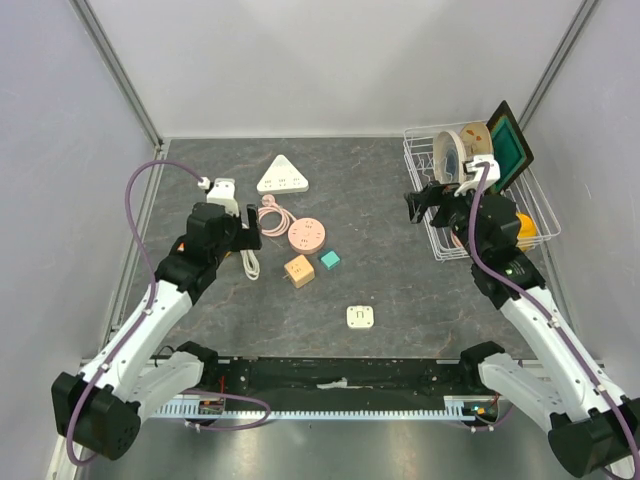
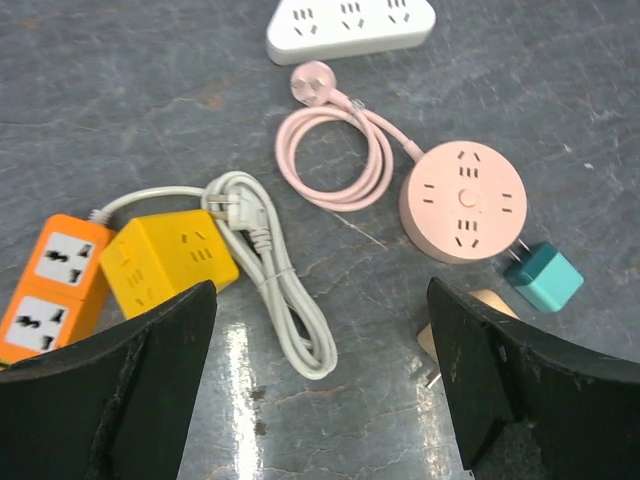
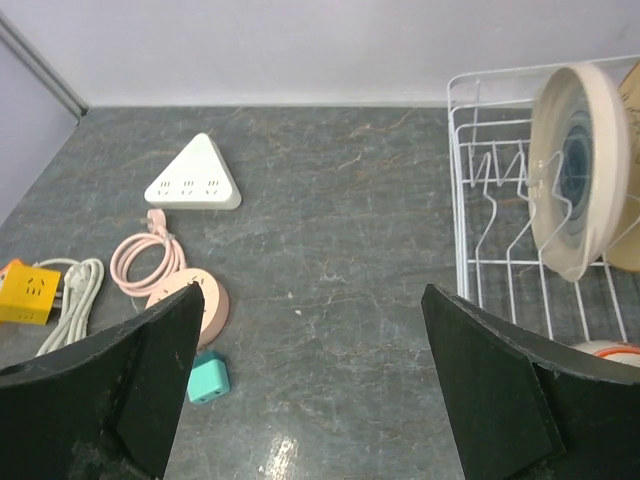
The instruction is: Insert the plug
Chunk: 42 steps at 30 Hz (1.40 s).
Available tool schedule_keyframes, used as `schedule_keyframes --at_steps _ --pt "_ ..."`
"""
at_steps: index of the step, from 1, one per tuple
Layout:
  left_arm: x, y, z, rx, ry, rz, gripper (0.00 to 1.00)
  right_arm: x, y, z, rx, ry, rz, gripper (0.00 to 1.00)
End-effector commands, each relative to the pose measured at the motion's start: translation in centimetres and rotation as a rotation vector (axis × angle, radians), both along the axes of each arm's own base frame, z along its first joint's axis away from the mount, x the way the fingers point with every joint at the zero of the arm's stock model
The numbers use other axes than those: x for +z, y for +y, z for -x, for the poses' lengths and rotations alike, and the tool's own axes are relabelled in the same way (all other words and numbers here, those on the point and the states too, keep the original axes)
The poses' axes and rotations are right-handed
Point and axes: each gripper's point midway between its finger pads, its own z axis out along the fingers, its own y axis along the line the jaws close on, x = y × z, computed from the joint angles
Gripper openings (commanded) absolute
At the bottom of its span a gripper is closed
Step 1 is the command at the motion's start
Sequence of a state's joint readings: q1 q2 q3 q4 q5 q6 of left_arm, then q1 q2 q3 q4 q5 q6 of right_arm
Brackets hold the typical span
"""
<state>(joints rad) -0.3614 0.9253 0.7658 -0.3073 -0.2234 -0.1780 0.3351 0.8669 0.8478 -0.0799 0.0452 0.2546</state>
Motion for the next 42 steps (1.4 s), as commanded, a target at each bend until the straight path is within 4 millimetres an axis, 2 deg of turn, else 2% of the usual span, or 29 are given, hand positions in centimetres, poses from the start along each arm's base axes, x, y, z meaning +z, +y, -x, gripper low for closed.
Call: schedule_keyframes --at_steps 1,5,10,17,23,24,26,28,29,33,34,36,37,39,41,42 --pt "1.2 -2.7 -0.7 -0.108 0.000 0.073 0.93 -2.5 1.7 0.0 0.082 0.078 0.005 0.98" --pt "0.9 -3.7 -0.4 -0.135 0.037 0.123 0.93 -4.8 3.0 -0.2 0.129 0.132 -0.045 0.98" --pt "0.5 -2.6 0.0 -0.069 0.052 0.123 0.93 -7.1 5.9 0.9 0.308 0.203 -0.059 0.98" --pt "-1.5 -1.5 1.1 0.015 0.144 0.119 0.93 -10.6 6.7 2.0 0.371 0.279 -0.005 0.98" --pt "-2.8 -2.4 2.0 0.010 0.201 0.179 0.93 -13.1 9.5 3.4 0.448 0.343 0.065 0.98" --pt "-2.9 -2.8 2.1 -0.003 0.212 0.194 0.93 -13.4 10.1 3.5 0.443 0.352 0.085 0.98" --pt "-3.0 -4.9 2.8 -0.088 0.239 0.219 0.93 -14.1 10.4 4.1 0.416 0.400 0.102 0.98" --pt "-3.1 -6.7 3.5 -0.145 0.251 0.206 0.93 -14.5 10.0 4.2 0.351 0.428 0.110 0.98" --pt "-3.2 -8.6 4.6 -0.214 0.260 0.192 0.93 -14.4 9.9 4.3 0.322 0.443 0.079 0.98" --pt "-3.8 -12.7 7.1 -0.353 0.301 0.191 0.93 -13.9 6.9 4.2 0.157 0.429 0.066 0.98" --pt "-4.0 -13.2 7.4 -0.364 0.304 0.184 0.93 -14.3 5.5 4.3 0.089 0.442 0.093 0.98" --pt "-4.9 -14.5 8.2 -0.386 0.335 0.171 0.93 -14.3 4.4 4.7 0.049 0.452 0.104 0.98" --pt "-4.8 -15.1 8.3 -0.394 0.339 0.176 0.93 -14.9 4.0 5.3 0.040 0.487 0.118 0.98" --pt "-5.3 -16.1 8.7 -0.410 0.367 0.175 0.93 -15.5 4.4 6.2 0.058 0.537 0.101 0.98" --pt "-4.8 -16.3 8.0 -0.373 0.359 0.194 0.93 -16.9 4.4 7.3 0.056 0.600 0.136 0.98" --pt "-4.7 -16.4 7.7 -0.359 0.355 0.197 0.93 -17.5 5.4 8.2 0.081 0.612 0.165 0.98"
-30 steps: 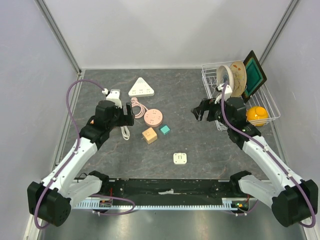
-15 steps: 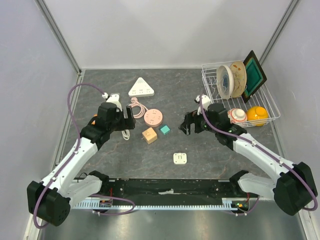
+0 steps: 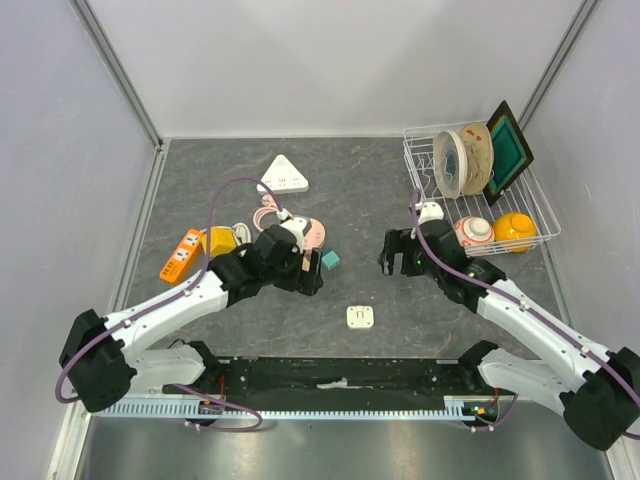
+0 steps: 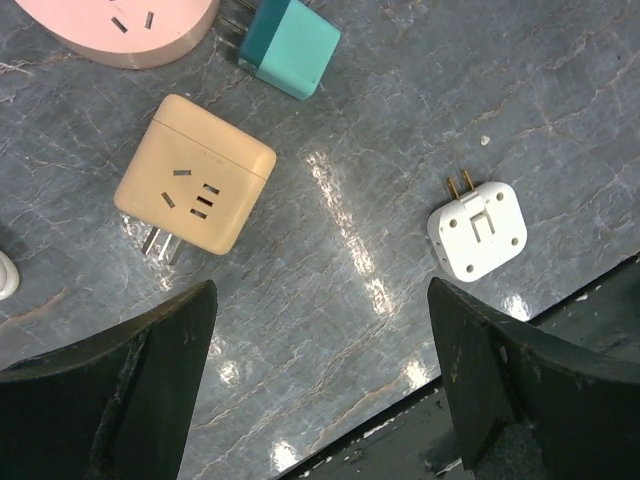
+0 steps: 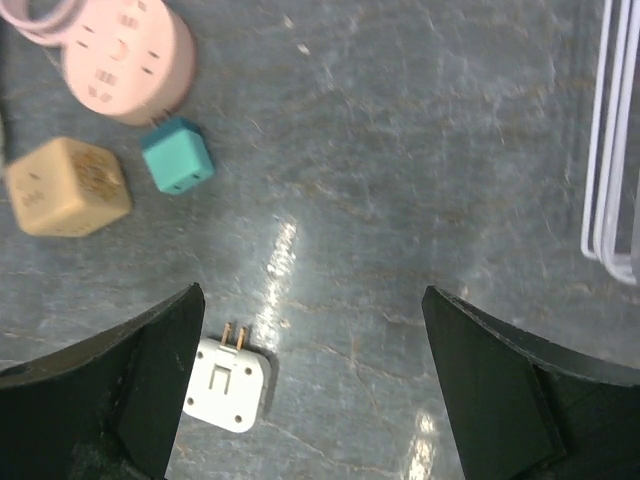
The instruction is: Insert the plug
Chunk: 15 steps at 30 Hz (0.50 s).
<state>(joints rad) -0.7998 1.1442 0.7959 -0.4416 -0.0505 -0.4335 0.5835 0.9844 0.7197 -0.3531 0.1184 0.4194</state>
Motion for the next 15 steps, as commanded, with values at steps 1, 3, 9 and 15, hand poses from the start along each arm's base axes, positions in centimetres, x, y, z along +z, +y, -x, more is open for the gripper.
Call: schedule_keyframes --at_steps 1,3,9,15 --pt "3.3 -1.6 -2.3 0.108 -0.049 0.094 0.93 -2.8 0.2 2.7 -0.030 0.115 0.102 0.98" --pt "4.4 -1.5 -2.8 0.143 -0.067 0.117 0.93 -3.9 1.4 4.0 -0.027 0.151 0.137 0.98" --pt "5.7 1.0 -3.6 0.241 -0.113 0.140 0.93 -5.7 6.1 7.6 0.003 0.155 0.161 0.98" --pt "6.4 3.0 -3.2 0.268 -0.125 0.172 0.93 -9.0 9.5 10.1 0.005 0.203 0.231 0.98"
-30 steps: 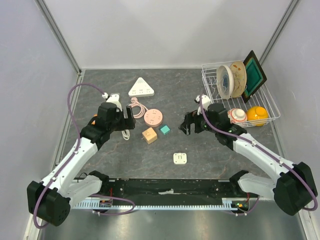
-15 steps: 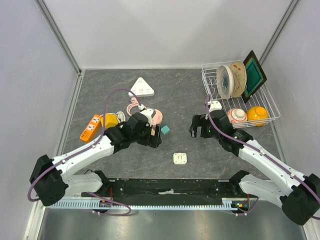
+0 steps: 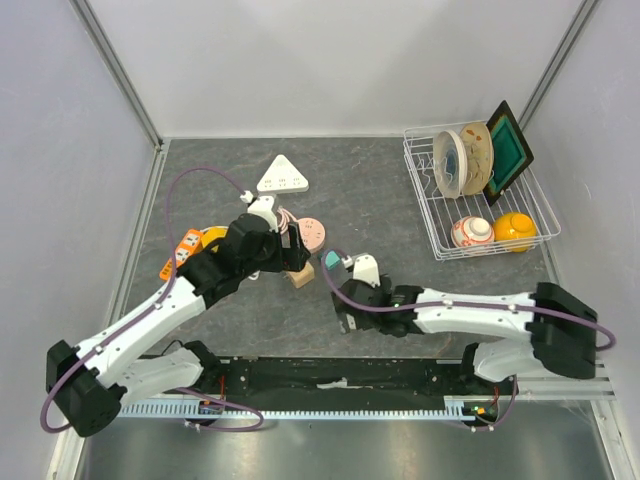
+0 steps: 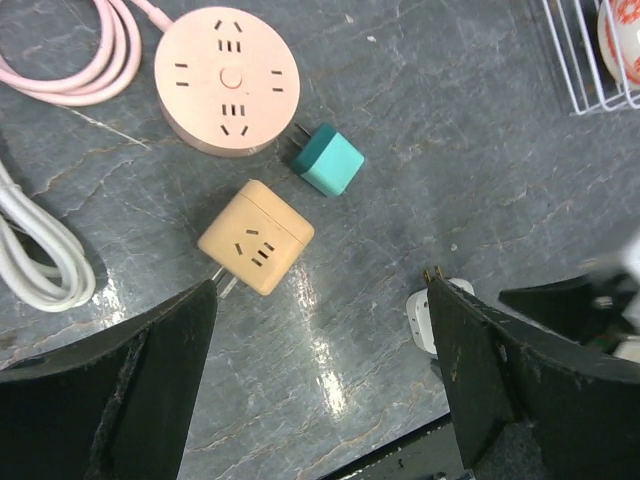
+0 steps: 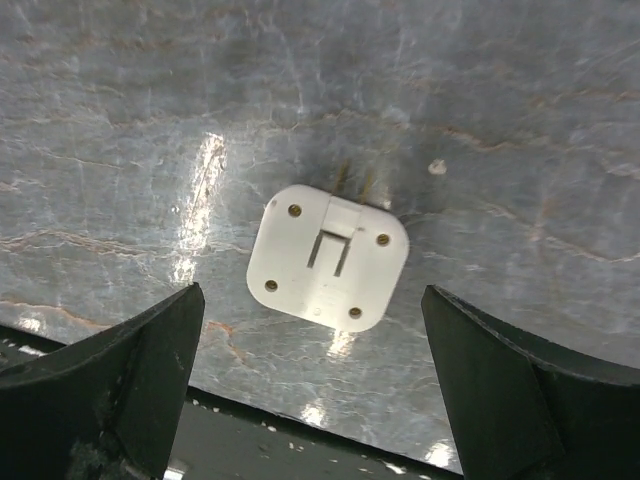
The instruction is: Insert the plug
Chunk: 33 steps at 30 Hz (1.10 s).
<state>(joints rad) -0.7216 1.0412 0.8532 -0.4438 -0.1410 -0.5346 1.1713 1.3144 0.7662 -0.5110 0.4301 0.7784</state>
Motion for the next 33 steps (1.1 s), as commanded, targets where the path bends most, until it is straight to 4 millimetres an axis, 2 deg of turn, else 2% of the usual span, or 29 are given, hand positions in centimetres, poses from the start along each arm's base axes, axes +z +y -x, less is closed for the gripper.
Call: schedule_keyframes --at_steps 1,3,7,14,20,23,24,26,27,30,31,33 --pt "1.2 1.1 0.1 0.055 -0.024 0.054 0.93 -1.0 1.6 -0.2 -0.108 -0.016 0.013 0.98" --pt "0.9 1.3 0.4 0.054 -0.018 0.054 0.93 -1.1 2.0 -0.3 -0.113 -0.014 0.021 0.98" --pt "0.6 1.6 0.6 0.070 -0.017 0.059 0.93 -1.7 1.4 -0.3 -0.157 -0.012 0.053 0.98" --pt "0.4 1.3 0.7 0.054 -0.005 0.065 0.92 -3.4 1.8 0.4 -0.134 0.043 0.095 0.98" --pt "0.3 1.2 0.9 0.046 0.005 0.073 0.92 -4.7 1.2 0.6 -0.148 0.091 0.095 0.90" --pt "0.0 1.0 1.1 0.038 0.021 0.075 0.92 -4.8 0.9 0.6 -0.154 0.109 0.063 0.78" --pt "0.0 0.9 1.2 0.034 0.024 0.078 0.92 -4.6 1.1 0.5 -0.150 0.105 0.049 0.66" --pt "0.1 0.7 1.2 0.028 0.027 0.086 0.92 -3.8 1.4 0.3 -0.128 0.086 0.031 0.53" --pt "0.2 0.5 1.3 0.019 0.030 0.092 0.92 -3.5 1.6 0.2 -0.114 0.079 0.023 0.43" --pt "0.9 -0.1 1.2 -0.003 0.031 0.110 0.92 -1.2 2.7 -0.5 -0.024 0.015 -0.016 0.30" --pt "1.1 -0.3 1.3 -0.014 0.033 0.116 0.92 0.4 3.1 -1.2 -0.003 -0.028 -0.039 0.28" --pt "1.4 -1.0 1.4 -0.036 0.044 0.141 0.92 2.2 3.2 -2.1 0.092 -0.109 -0.003 0.22"
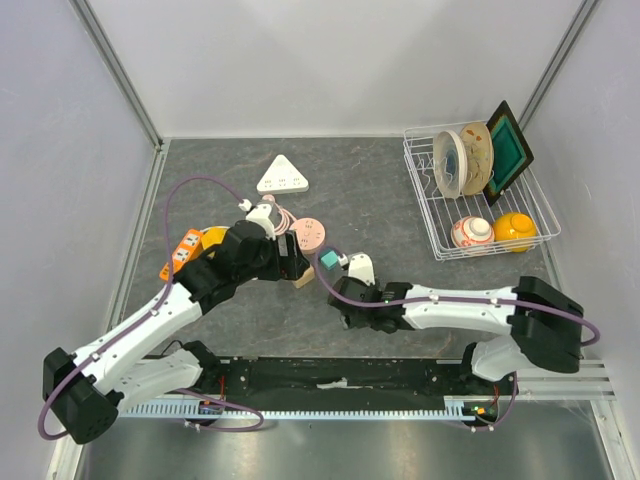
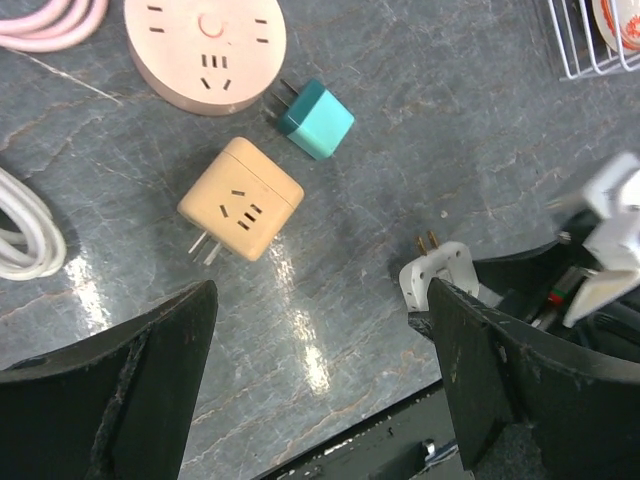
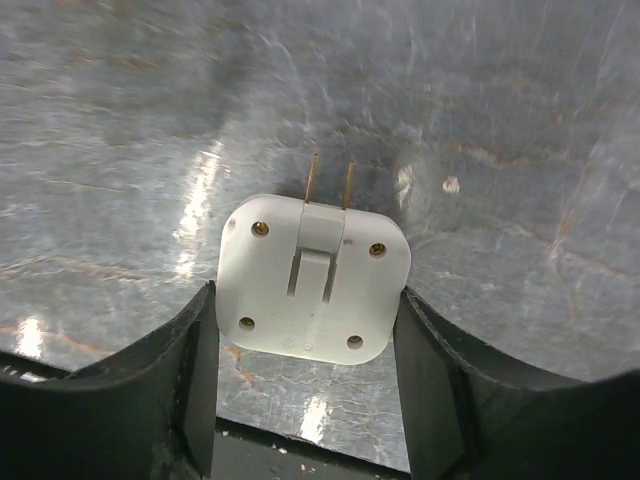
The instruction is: Insert the plug
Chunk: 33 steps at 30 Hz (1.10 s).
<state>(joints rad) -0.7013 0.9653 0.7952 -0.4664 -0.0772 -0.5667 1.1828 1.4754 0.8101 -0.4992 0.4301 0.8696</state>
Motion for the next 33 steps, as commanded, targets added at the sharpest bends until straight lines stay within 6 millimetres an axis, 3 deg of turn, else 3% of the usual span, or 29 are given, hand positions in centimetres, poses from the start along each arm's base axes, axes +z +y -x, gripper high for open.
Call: schedule_keyframes --at_steps 1,3,6,8,14,21,28,33 --pt "2.3 -1.7 -0.7 -0.012 0.002 0.108 0.92 6.9 2.4 -2.8 0.176 -0.212 -0.067 0.20" --pt "2.4 -2.6 0.0 -0.067 0.037 0.163 0.92 8.8 2.7 -3.7 0.239 -0.290 -0.052 0.11" --pt "3.1 -3.3 0.1 -0.114 0.081 0.286 0.92 11.7 3.5 -4.5 0.370 -0.386 -0.060 0.08" --pt "3.6 -3.4 -0.5 -0.114 0.094 0.386 0.92 13.5 3.9 -5.0 0.450 -0.448 -0.072 0.08" --pt "4.8 -5.3 0.9 -0.240 0.166 0.530 0.93 16.8 5.0 -4.8 0.631 -0.543 -0.119 0.07" --pt "5.5 -6.5 1.7 -0.315 0.203 0.611 0.94 17.4 6.4 -4.2 0.734 -0.545 -0.135 0.07" --pt "3.1 -6.5 2.0 -0.314 0.267 0.579 0.93 18.0 7.0 -4.1 0.744 -0.559 -0.171 0.08" --pt "2.8 -6.7 2.7 -0.368 0.289 0.576 0.86 18.0 7.3 -3.9 0.760 -0.557 -0.183 0.08"
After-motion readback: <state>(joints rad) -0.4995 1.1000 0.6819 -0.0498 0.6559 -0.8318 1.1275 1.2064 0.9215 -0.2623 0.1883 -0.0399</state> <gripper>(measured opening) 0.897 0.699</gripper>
